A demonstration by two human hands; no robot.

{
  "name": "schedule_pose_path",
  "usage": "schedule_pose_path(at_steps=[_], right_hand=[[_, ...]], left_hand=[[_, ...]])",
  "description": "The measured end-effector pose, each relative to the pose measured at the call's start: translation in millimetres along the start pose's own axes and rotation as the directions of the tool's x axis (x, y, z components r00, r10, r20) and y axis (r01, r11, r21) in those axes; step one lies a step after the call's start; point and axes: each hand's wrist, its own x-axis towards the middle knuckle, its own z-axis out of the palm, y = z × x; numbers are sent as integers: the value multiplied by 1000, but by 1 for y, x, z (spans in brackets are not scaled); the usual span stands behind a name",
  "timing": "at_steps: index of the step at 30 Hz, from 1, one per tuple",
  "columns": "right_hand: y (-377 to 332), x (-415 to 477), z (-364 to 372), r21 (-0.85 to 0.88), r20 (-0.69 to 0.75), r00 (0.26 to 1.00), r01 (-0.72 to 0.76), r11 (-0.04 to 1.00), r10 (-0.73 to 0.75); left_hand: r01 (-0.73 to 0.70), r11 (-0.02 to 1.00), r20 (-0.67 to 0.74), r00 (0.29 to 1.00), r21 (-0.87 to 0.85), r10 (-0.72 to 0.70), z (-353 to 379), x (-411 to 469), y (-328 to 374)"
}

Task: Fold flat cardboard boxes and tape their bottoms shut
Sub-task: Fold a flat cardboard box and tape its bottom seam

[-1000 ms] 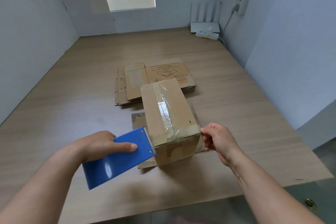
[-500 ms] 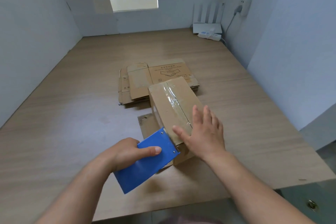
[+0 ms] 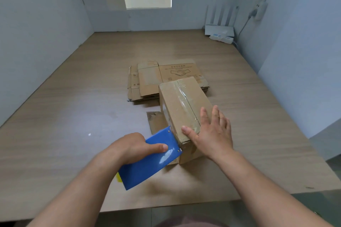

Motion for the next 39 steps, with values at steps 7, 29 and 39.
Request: schedule_pose_path(at_steps=[7,29,39], right_hand=[[-1,0,-3,-6,10,1000,10,1000,-10],[-14,-1,6,1,-30,999,-27,1000,27],[13,-3,-3,433,-2,994,-97,896,109]], left_hand=[[145,922,-197,977,359,-77,2,2,11],[6,1000,-607,795,-20,-17,58,27,-45],[-349,755,-454,888,-556,76,97,13,76]])
